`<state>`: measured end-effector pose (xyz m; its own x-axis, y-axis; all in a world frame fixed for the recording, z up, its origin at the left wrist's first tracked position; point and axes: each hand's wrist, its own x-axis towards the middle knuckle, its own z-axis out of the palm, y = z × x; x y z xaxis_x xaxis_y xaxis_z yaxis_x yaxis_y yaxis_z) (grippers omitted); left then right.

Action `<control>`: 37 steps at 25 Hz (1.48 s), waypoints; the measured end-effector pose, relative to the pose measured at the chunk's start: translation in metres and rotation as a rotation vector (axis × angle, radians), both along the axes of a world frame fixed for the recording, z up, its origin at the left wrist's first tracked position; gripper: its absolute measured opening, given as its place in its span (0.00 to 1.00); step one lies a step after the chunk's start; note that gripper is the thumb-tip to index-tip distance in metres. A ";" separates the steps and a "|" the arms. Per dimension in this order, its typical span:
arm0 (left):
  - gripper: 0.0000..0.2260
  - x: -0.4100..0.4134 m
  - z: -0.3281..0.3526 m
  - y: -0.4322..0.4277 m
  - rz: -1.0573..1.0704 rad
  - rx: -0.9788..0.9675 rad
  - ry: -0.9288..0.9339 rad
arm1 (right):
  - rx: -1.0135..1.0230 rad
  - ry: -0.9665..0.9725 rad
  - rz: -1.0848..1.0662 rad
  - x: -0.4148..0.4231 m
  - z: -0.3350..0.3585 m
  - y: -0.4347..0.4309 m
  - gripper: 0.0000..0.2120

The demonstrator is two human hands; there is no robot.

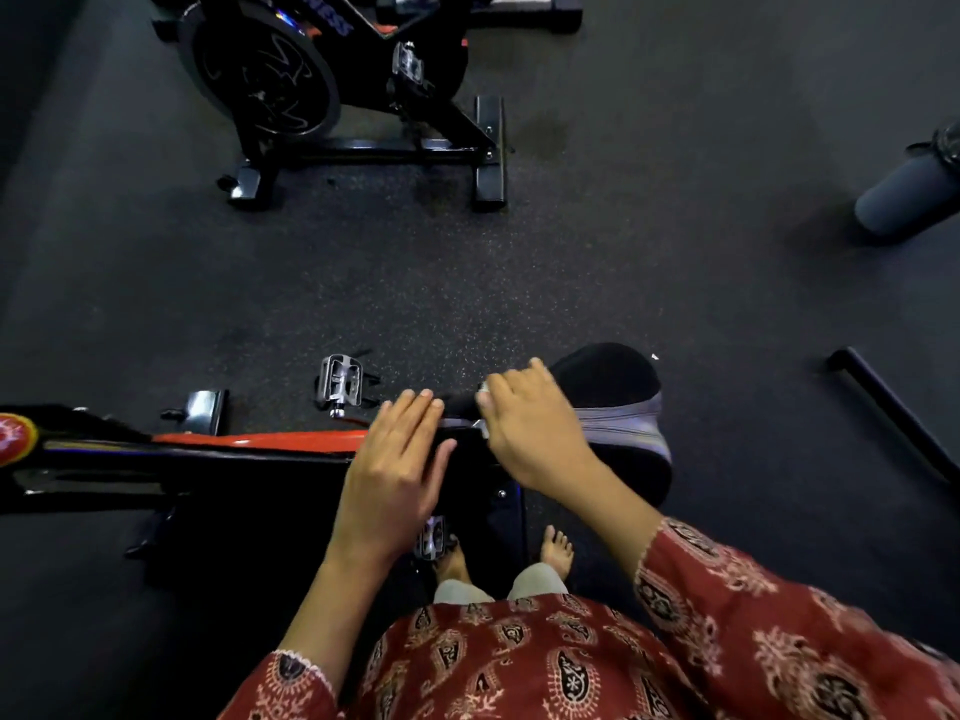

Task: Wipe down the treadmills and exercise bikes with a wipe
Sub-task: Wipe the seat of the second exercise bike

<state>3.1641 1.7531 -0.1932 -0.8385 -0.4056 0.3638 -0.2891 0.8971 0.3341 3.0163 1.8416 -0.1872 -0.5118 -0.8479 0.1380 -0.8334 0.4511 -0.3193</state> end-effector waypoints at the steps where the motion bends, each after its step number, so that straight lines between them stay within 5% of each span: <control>1: 0.18 0.009 0.000 -0.003 0.058 0.036 0.025 | 0.007 -0.034 0.082 0.010 0.007 -0.017 0.13; 3: 0.17 0.019 -0.002 -0.005 0.126 0.101 0.072 | 0.105 -0.131 0.221 0.023 0.015 -0.038 0.14; 6: 0.16 0.017 -0.004 -0.002 0.180 0.165 0.153 | -0.012 -0.071 0.301 0.018 -0.001 -0.018 0.23; 8: 0.16 0.015 -0.005 -0.002 0.193 0.199 0.174 | -0.067 0.091 0.169 -0.006 -0.012 0.016 0.26; 11: 0.16 0.017 -0.005 -0.005 0.174 0.191 0.164 | -0.039 0.174 -0.033 -0.011 -0.007 0.024 0.16; 17: 0.16 0.019 -0.006 -0.008 0.135 0.148 0.140 | -0.097 -0.038 0.285 0.034 -0.004 -0.026 0.19; 20: 0.17 0.020 -0.007 -0.009 0.125 0.140 0.156 | -0.013 0.160 0.043 -0.005 -0.013 0.030 0.20; 23: 0.16 0.016 -0.005 -0.007 0.103 0.123 0.162 | 0.065 0.151 -0.200 -0.008 -0.012 0.033 0.27; 29: 0.17 -0.006 0.002 -0.001 -0.008 0.079 0.065 | -0.075 0.108 0.148 -0.007 -0.009 0.008 0.27; 33: 0.20 -0.048 0.005 0.013 -0.098 0.048 -0.071 | 0.059 0.164 -0.074 -0.060 -0.009 0.044 0.19; 37: 0.24 -0.088 0.003 0.047 -0.298 0.048 -0.197 | 0.227 -0.194 -0.446 -0.078 0.006 0.063 0.21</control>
